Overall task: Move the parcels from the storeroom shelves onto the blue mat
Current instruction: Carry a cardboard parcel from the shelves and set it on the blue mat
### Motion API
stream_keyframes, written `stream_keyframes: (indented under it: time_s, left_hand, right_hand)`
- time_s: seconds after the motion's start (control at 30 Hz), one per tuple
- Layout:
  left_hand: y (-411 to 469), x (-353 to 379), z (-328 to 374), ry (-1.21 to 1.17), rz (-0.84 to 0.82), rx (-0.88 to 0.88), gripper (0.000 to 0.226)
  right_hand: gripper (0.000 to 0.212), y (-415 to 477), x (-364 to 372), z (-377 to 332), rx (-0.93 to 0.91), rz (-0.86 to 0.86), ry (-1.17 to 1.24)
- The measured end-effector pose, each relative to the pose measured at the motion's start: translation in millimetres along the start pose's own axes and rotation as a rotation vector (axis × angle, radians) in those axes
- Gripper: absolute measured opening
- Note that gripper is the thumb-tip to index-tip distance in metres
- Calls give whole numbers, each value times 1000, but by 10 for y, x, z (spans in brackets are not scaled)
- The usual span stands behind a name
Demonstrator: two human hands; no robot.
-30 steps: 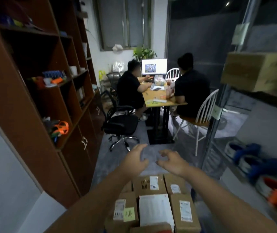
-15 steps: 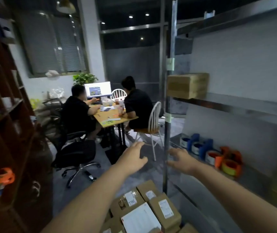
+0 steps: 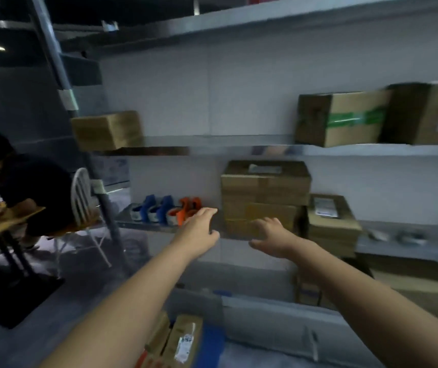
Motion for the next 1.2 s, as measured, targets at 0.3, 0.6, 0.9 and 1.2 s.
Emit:
stream_keyframes:
  time_s: [0.3, 0.6, 0.9, 1.2]
  left_hand:
    - [421, 1337, 2966, -90, -214, 363, 59]
    - [275, 2478, 5500, -121, -311, 678, 59]
    - [-91, 3555, 7401, -147, -461, 984, 57]
    - [-30, 4803, 8898, -194, -656, 1113, 60]
  right_hand:
    - [60, -1767, -1207, 2481, 320, 164, 41]
    - [65, -3594, -1899, 4339, 615, 381, 130]
    - [62, -5060, -2092, 5666, 900, 488, 135]
    - [60, -5988, -2274, 7057, 1155, 525, 191]
Point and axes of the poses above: each hand's wrist, its own y-axis towards the middle knuckle, its own x-axis out of the palm, z = x × y, the point moved 8 cm from there along y, towards the middle knuckle, and after that the axes turned 3 degrees about -z, right-handed, at the moved point
